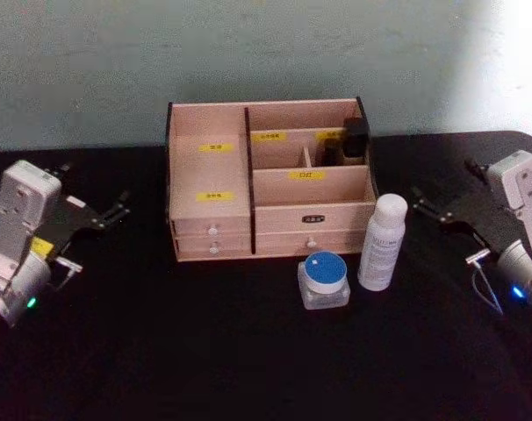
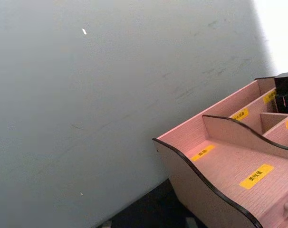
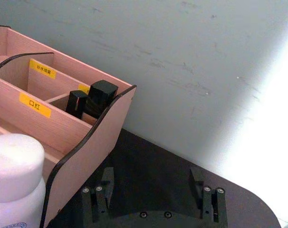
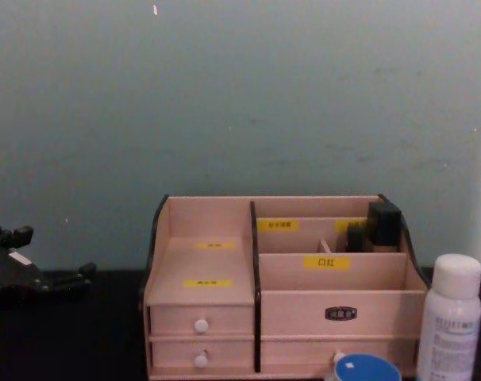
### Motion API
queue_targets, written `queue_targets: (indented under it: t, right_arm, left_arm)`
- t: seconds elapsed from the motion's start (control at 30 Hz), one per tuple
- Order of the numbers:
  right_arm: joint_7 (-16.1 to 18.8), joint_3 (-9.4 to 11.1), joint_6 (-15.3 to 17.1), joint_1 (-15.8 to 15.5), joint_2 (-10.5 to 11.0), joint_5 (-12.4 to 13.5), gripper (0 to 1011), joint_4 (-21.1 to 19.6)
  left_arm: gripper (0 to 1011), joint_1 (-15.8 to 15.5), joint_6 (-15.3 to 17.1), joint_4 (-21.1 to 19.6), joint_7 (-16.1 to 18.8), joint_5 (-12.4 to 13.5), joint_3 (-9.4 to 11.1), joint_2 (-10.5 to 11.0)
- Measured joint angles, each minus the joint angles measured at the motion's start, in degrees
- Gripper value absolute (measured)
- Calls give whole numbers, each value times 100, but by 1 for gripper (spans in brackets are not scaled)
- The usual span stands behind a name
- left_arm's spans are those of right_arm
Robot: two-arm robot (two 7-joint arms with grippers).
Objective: Pick up the facial cleanser and watermelon frost from the table and place them into the tiered storage box.
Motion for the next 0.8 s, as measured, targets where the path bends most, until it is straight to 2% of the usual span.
queue_targets:
  t: [0.3, 0.53, 0.8]
  right_arm:
    - [0, 0, 0, 0, 0, 0, 1002, 0]
    - [134, 116, 31, -131, 12, 3, 1002, -99]
    - [299, 284, 438, -548, 230, 77, 1002, -580]
  left_arm:
    - [1001, 0, 0, 0, 0, 0, 0, 0]
    - [1001, 0, 0, 0, 0, 0, 0, 0]
    - [1001, 0, 0, 0, 0, 0, 0, 0]
